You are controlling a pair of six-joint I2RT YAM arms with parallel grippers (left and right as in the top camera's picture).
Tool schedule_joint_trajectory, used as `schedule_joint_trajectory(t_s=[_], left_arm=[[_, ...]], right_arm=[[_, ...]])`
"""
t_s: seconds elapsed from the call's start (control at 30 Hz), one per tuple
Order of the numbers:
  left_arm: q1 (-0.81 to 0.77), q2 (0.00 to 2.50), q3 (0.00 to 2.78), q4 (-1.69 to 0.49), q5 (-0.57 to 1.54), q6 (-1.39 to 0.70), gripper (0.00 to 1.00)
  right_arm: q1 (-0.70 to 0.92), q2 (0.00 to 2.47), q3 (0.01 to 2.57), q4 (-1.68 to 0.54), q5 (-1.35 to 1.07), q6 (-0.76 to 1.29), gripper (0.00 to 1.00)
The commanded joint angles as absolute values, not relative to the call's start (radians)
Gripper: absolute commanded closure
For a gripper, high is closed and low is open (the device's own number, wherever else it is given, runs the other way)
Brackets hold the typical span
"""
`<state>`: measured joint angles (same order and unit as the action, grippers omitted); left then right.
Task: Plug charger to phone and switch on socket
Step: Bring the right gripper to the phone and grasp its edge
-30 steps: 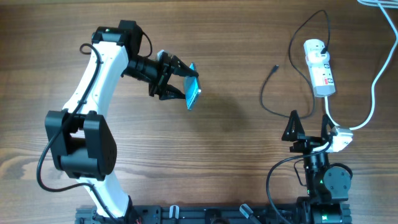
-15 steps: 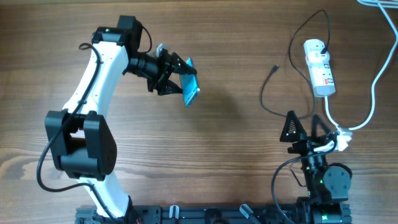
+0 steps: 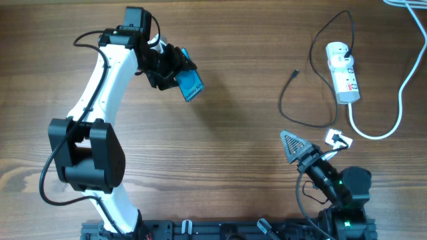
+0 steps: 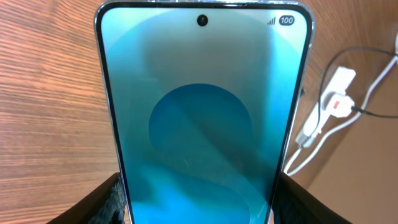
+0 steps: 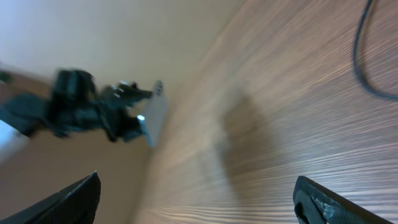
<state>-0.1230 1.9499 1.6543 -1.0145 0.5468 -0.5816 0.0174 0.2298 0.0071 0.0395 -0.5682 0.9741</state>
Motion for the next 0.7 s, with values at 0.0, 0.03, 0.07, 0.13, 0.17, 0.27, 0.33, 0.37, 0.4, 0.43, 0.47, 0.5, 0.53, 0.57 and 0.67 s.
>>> schedule_joint_trajectory(t_s=[0.0, 0.03, 0.07, 0.13, 0.17, 0.27, 0.33, 0.37, 0.4, 0.43, 0.47, 0.5, 0.53, 0.57, 0.67], left_arm=[[-0.121, 1.911, 1.676, -0.999, 0.499, -0.593, 0.47], [-0.121, 1.911, 1.676, -0.993, 0.498, -0.593, 0.47], [-0.121, 1.911, 1.676, -0.983, 0.498, -0.593, 0.47], [-0.121, 1.911, 1.676, -0.975, 0.487, -0.629, 0.48], [-0.121, 1.911, 1.676, -0.974, 0.474, -0.664, 0.48], [-0.121, 1.911, 1.676, -0.973, 0.473, -0.735, 0.48], [-0.123, 1.911, 1.676, -0.971, 0.473, -0.836, 0.49], [-0.124, 1.911, 1.676, -0.972, 0.474, -0.883, 0.49], [-0.128, 1.911, 1.676, -0.971, 0.474, -0.912, 0.49], [-0.139, 1.911, 1.676, -0.970, 0.474, -0.970, 0.49], [-0.148, 1.911, 1.676, -0.968, 0.474, -0.995, 0.49], [-0.159, 1.911, 1.676, -0.963, 0.474, -1.017, 0.49], [-0.169, 1.911, 1.676, -0.959, 0.473, -1.034, 0.50], [-0.186, 1.911, 1.676, -0.947, 0.473, -1.055, 0.50], [-0.238, 1.911, 1.676, -0.922, 0.459, -1.088, 0.50]], right_arm=[[0.023, 0.323, 0.065, 0.064, -0.537, 0.719, 0.01], [0.023, 0.354, 0.096, 0.060, -0.524, 0.677, 0.00], [0.023, 0.407, 0.149, 0.051, -0.507, 0.609, 0.01], [0.023, 0.484, 0.226, 0.019, -0.491, 0.529, 0.01], [0.023, 0.558, 0.299, -0.017, -0.490, 0.454, 0.01], [0.023, 0.763, 0.487, -0.116, -0.503, 0.322, 0.01], [0.023, 0.929, 0.603, -0.118, -0.636, 0.319, 0.01], [0.027, 0.989, 0.627, -0.092, -0.712, 0.323, 0.01], [0.035, 1.038, 0.638, -0.057, -0.767, 0.337, 0.01], [0.064, 1.113, 0.640, 0.007, -0.795, 0.373, 0.01], [0.089, 1.155, 0.640, 0.041, -0.795, 0.379, 0.01], [0.117, 1.192, 0.640, 0.074, -0.795, 0.385, 0.01], [0.147, 1.227, 0.640, 0.113, -0.795, 0.400, 0.01], [0.187, 1.266, 0.640, 0.169, -0.794, 0.424, 0.01], [0.298, 1.343, 0.640, 0.321, -0.705, 0.479, 0.01]])
